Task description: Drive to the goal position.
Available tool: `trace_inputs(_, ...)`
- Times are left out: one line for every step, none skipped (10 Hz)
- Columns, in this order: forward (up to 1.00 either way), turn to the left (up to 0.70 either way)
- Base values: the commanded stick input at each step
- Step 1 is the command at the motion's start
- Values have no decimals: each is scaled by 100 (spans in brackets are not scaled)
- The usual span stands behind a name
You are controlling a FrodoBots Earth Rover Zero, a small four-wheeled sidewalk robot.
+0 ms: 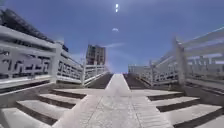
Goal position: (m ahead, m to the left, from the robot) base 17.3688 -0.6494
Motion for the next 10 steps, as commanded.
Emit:
trace_inputs(45, 0)
trace_inputs(45, 0)
trace_inputs(45, 0)
trace_inputs(45, 0)
trace_inputs(45, 0)
trace_inputs(45, 0)
trace_inputs(45, -25)
trace_inputs(45, -27)
trace_inputs(45, -21)
trace_inputs(45, -1)
